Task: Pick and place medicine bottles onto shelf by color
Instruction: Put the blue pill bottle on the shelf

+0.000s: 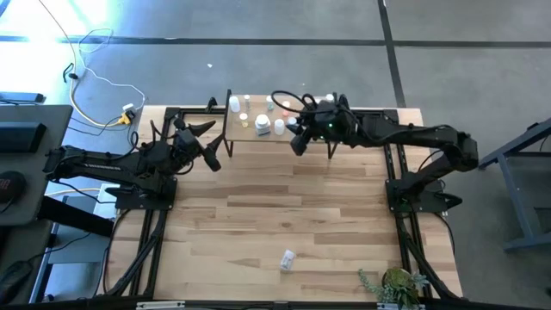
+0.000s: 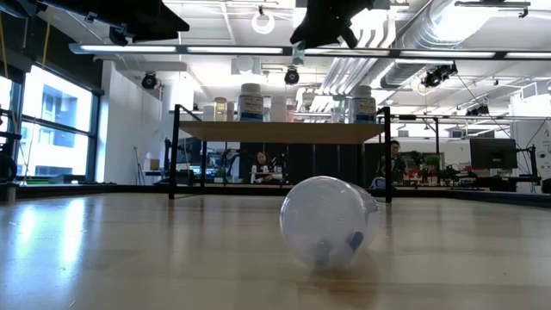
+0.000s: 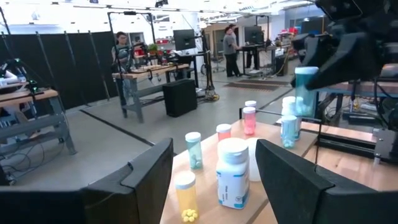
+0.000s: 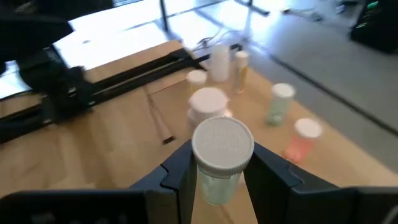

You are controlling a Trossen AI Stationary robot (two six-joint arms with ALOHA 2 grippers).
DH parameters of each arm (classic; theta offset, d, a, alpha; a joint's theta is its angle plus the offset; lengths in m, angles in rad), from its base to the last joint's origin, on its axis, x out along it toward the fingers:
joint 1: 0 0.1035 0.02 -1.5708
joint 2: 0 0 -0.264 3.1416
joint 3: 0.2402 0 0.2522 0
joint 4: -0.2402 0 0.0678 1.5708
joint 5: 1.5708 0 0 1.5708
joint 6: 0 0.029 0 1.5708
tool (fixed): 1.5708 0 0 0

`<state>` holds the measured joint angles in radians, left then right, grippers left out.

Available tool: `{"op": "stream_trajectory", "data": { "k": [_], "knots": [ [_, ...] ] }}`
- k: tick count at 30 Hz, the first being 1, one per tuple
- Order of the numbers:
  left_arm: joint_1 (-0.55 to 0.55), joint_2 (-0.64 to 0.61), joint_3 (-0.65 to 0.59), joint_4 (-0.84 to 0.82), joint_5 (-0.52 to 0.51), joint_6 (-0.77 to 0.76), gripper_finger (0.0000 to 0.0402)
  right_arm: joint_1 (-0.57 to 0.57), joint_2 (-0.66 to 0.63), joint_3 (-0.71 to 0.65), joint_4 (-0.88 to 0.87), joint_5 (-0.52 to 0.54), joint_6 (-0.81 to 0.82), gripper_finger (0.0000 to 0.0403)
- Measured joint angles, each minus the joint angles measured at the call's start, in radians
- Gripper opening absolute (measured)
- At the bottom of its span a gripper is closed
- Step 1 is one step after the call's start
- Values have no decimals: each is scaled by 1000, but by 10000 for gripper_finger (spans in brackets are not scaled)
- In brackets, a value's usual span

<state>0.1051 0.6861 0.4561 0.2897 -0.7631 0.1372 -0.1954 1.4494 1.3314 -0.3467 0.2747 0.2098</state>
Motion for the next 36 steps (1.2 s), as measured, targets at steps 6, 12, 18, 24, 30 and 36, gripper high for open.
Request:
{"op": "stream_trajectory", "data": {
  "k": [6, 12, 18, 24, 30, 36],
  "knots": [
    [0, 0, 0, 0, 1, 32, 220, -10, 0, -1, 63, 118, -61, 112],
    [0, 1, 0, 0, -8, 5, 220, -110, 0, -1, 75, 42, -111, 112],
    [0, 1, 0, 0, -55, 5, 220, -172, 13, -1, 56, -41, -88, 112],
    [0, 1, 0, -4, -81, -20, 220, -95, 26, -13, 36, 16, -3, 112],
    [0, 1, 0, -5, -78, -21, 220, -8, 38, -98, 59, 209, 162, 112],
    [0, 1, 0, -9, -38, 5, 220, 48, 46, -123, 78, 331, 265, 112]
  ]
}}
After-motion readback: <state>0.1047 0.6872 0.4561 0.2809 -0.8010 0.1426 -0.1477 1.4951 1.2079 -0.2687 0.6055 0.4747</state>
